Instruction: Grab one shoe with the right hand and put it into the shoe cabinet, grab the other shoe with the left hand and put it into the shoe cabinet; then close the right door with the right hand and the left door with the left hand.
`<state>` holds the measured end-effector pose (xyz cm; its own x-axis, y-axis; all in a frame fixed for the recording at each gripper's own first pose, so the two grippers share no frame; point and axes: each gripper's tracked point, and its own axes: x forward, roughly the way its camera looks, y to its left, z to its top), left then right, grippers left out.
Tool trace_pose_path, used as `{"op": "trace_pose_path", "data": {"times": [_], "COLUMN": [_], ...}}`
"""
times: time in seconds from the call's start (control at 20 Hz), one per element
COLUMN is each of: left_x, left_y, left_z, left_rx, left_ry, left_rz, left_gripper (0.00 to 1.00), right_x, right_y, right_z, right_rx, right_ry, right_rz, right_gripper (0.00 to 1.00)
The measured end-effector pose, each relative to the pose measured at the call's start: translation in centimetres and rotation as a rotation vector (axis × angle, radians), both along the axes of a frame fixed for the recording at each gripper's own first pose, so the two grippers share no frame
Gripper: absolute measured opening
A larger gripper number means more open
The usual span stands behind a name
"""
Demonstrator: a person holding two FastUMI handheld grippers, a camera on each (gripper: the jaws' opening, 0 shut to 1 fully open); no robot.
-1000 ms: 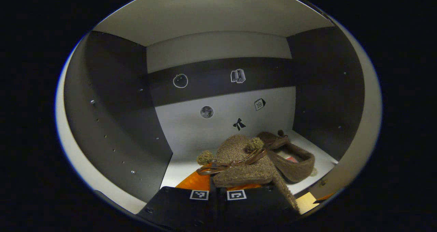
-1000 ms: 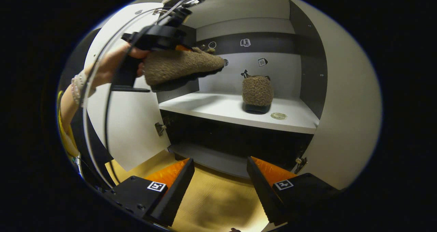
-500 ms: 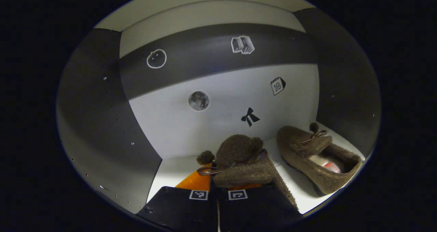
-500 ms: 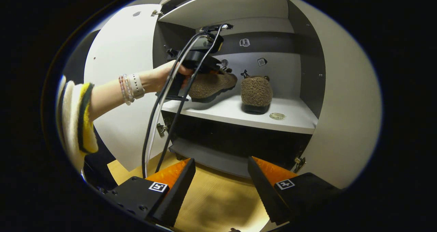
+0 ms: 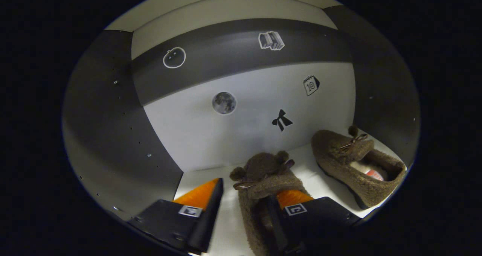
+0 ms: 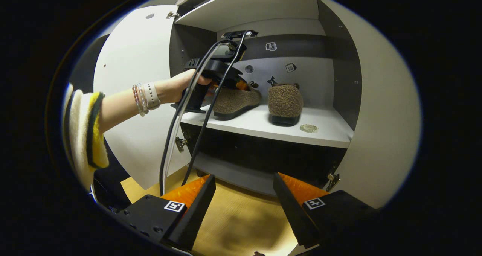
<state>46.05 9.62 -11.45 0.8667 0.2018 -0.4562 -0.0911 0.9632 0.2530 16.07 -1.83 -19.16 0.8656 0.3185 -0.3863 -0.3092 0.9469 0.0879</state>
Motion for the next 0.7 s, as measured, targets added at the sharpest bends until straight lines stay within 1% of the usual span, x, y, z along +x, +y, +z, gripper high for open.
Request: {"op": "trace_pose_path", "data": {"times": [0.1, 0.15, 0.2, 0.25, 0.45, 0.6, 0.7], "left_x": [-0.5, -1.5, -2.0, -2.8, -5.6, -9.8, -13.7], "left_y": [0.1, -0.2, -0.2, -0.3, -0.9, -2.9, -4.9], "left_z": [0.5, 1.1, 1.5, 1.9, 6.0, 9.5, 11.7], "left_rx": [-0.002, -0.009, -0.005, 0.0, 0.008, -0.062, -0.136], "left_ry": [-0.017, -0.024, -0.026, -0.033, -0.124, -0.198, -0.264], "left_rz": [-0.009, -0.019, -0.026, -0.036, -0.057, -0.109, -0.166], "left_gripper": [0.94, 0.96, 1.0, 0.96, 0.96, 0.96, 0.96], "right_x": [0.0, 0.2, 0.0, -0.3, -1.9, -3.5, -5.0], "right_y": [0.0, -0.1, -0.1, -0.1, 0.6, 1.3, 2.0], "right_z": [0.3, 0.5, 0.7, 0.9, 1.8, 3.4, 4.5], "right_rx": [0.004, 0.006, 0.005, 0.003, -0.019, -0.022, -0.025], "right_ry": [-0.008, -0.016, -0.021, -0.023, -0.04, -0.076, -0.095], "right_rz": [-0.007, -0.013, -0.018, -0.021, -0.035, -0.05, -0.058], "right_gripper": [0.99, 0.98, 0.99, 0.99, 0.98, 0.98, 0.98]}}
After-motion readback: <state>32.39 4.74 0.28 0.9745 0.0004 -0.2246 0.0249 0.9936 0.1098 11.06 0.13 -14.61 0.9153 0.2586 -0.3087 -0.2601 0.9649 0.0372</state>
